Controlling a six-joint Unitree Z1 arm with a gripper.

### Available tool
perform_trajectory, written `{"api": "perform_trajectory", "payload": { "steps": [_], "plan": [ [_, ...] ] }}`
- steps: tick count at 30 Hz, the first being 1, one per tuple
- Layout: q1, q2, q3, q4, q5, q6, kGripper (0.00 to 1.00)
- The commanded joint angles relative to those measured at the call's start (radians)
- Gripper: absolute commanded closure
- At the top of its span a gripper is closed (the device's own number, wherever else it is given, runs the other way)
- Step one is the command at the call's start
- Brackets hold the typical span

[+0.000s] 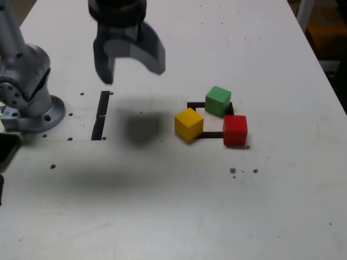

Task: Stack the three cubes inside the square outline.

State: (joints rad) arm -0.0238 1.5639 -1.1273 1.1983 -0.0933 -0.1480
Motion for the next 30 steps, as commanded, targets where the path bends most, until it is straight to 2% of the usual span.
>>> {"api": "perform_trajectory", "payload": {
  "steps": [1,7,17,22,30],
  "plan": [
    [-0.003,0.005,-0.051,0.031,0.011,-0.002,0.08],
    [-0.042,0.029,-0.209,0.094,0.036,-0.002,0.08],
    [-0.109,0.146,-0.377,0.144,0.040,-0.002,0.09],
    [-0.122,0.201,-0.407,0.150,0.041,-0.002,0.10],
    [-0.094,0.258,-0.366,0.150,0.053,0.025,0.13]
  ]
}}
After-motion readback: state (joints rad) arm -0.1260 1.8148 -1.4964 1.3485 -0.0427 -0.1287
